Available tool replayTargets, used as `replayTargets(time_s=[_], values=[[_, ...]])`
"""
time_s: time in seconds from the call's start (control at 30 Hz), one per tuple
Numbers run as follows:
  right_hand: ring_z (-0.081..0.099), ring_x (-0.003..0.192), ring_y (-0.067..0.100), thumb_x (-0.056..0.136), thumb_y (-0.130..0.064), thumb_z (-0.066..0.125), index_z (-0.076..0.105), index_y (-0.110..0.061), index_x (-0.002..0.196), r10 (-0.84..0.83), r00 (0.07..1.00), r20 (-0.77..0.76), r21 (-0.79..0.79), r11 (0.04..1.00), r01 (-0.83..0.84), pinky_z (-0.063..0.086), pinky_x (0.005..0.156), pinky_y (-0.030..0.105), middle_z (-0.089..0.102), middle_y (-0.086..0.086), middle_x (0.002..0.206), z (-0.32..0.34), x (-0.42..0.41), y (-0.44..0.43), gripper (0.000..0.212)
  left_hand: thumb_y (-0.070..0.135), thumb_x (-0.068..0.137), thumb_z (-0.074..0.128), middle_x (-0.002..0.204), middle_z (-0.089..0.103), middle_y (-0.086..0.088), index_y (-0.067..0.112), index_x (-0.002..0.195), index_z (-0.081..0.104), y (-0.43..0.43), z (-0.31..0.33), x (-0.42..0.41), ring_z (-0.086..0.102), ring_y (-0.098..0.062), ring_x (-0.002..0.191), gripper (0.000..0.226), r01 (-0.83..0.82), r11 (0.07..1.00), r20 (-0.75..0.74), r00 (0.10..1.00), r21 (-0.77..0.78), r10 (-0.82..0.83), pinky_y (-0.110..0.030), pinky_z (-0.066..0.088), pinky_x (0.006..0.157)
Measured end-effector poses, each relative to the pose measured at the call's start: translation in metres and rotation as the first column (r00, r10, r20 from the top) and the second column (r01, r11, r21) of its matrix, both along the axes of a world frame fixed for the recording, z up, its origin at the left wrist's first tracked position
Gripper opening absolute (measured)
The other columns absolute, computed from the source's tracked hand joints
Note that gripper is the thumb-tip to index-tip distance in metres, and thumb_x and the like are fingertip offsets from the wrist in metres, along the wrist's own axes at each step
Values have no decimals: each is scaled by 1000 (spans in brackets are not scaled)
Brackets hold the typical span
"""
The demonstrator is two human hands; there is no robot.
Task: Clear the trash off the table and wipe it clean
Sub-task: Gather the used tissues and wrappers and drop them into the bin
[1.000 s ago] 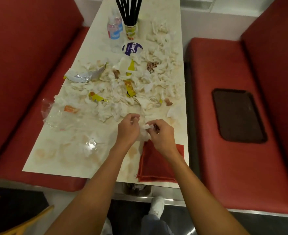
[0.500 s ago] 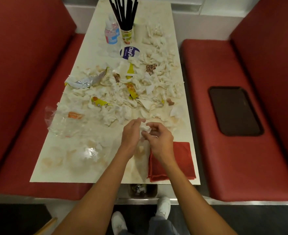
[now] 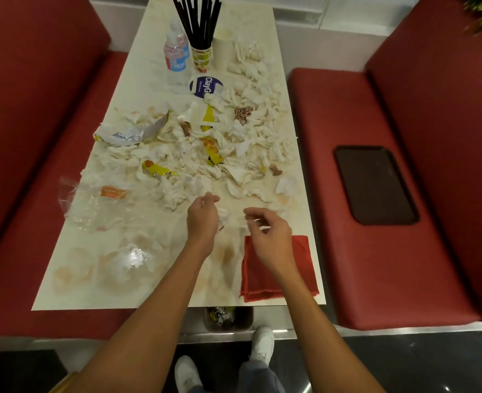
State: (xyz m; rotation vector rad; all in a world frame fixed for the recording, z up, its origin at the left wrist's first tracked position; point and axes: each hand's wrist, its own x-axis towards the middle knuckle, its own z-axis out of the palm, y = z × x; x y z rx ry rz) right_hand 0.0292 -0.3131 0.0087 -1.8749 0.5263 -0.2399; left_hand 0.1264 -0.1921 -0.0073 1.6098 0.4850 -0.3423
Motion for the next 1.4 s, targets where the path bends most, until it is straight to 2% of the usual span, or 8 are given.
replayTargets(time_s=[0.17,0.4,0.53,0.7,0.97,1.1,1.23,1.4], values=[[48,121,24,95,-4,62,67,-18,132,-101,984,-144,-434,900,28,42,98,25,54,5,129,-16,15,-43,40,30,88,77,111,68,-6,21,106,66,-8,2,4,68,-24,87,23,131,990,-45,990,-43,-132,-31,52,59],[44,111,29,93,8,57,44,-21,156,132,927,-350,-618,712,-335,53,87,38,47,12,127,-31,44,-53,70,16,90,56,109,67,-8,33,109,62,-17,0,5,63,-17,71,26,200,979,28,979,41,-202,-28,44,57],[46,113,34,91,9,51,39,-22,156,205,877,-435,-608,651,-454,54,84,44,47,15,122,-29,63,-48,74,20,95,56,119,69,-4,35,111,62,-16,2,5,72,-18,85,23,202,972,33,978,118,-207,-26,46,56],[61,91,35,94,7,58,70,-7,125,216,912,-349,-565,727,-389,55,76,43,51,10,103,-35,69,-50,37,10,92,57,119,66,4,27,118,64,-14,6,4,67,-14,95,32,190,972,84,976,135,-202,-26,51,68],[54,117,26,86,-10,82,74,-11,102,330,915,-230,-523,751,-403,44,99,31,59,3,145,-38,55,-57,18,14,97,56,119,65,11,26,124,66,-15,8,1,62,-1,98,32,222,958,107,964,182,-243,-18,45,68],[58,99,24,84,-5,79,69,-14,110,380,892,-244,-466,761,-451,48,85,30,67,2,107,-34,57,-52,29,14,97,59,111,69,18,26,120,68,-13,5,-1,63,2,101,28,235,957,88,964,169,-252,-17,47,74],[58,96,23,87,-11,76,50,-23,150,405,873,-273,-385,785,-485,47,85,32,62,6,106,-29,59,-46,69,11,96,61,109,73,14,25,121,68,-7,3,-2,66,0,103,30,229,962,81,967,150,-243,-19,48,75],[61,95,26,90,-13,77,76,-10,117,376,883,-280,-394,794,-463,44,80,27,55,5,104,-30,54,-45,28,10,94,62,115,72,9,26,119,68,-3,4,-3,65,-3,106,29,184,978,82,978,95,-192,-20,50,78]])
